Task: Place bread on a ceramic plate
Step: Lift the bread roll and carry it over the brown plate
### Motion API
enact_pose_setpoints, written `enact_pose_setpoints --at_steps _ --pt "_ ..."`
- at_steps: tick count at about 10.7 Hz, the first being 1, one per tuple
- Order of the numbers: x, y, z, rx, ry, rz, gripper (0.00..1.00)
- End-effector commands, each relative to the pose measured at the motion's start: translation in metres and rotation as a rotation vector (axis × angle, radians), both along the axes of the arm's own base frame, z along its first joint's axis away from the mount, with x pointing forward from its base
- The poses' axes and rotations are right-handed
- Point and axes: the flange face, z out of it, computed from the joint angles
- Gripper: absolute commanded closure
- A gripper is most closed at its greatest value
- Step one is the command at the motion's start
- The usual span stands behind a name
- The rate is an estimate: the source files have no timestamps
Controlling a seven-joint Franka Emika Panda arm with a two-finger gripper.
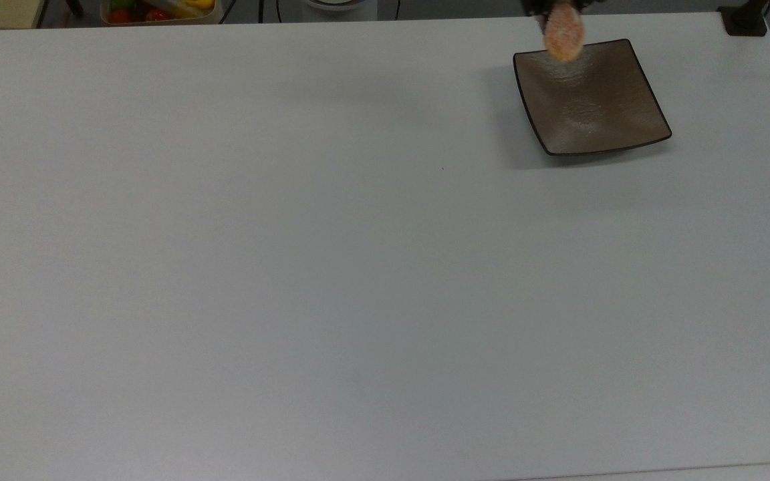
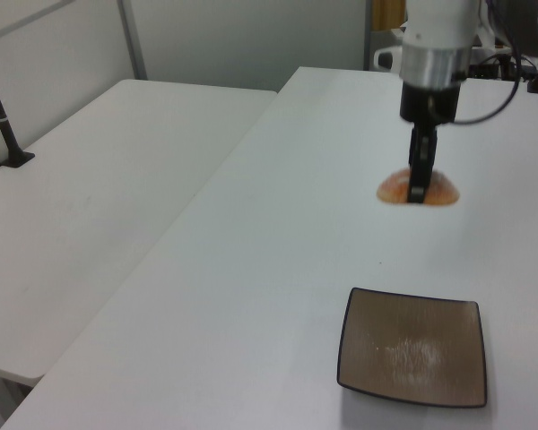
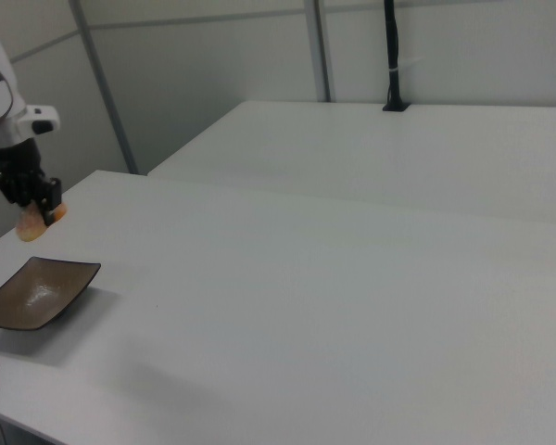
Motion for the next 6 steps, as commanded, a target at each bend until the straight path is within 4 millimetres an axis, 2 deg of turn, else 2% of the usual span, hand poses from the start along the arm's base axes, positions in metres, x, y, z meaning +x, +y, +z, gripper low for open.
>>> enact_pose_setpoints --at_steps 1,2,4,6 --pt "-0.012 0.070 -0.039 0.039 -0.015 -0.011 0.64" --pt "-0.020 0.091 -0.060 0.020 -0.022 -0.003 0.64" --pt "-0.025 0.114 -0.100 -0.015 -0.035 -0.021 0.64" --pt "-0.024 0.120 -0.138 -0.037 -0.002 -0.026 0.64"
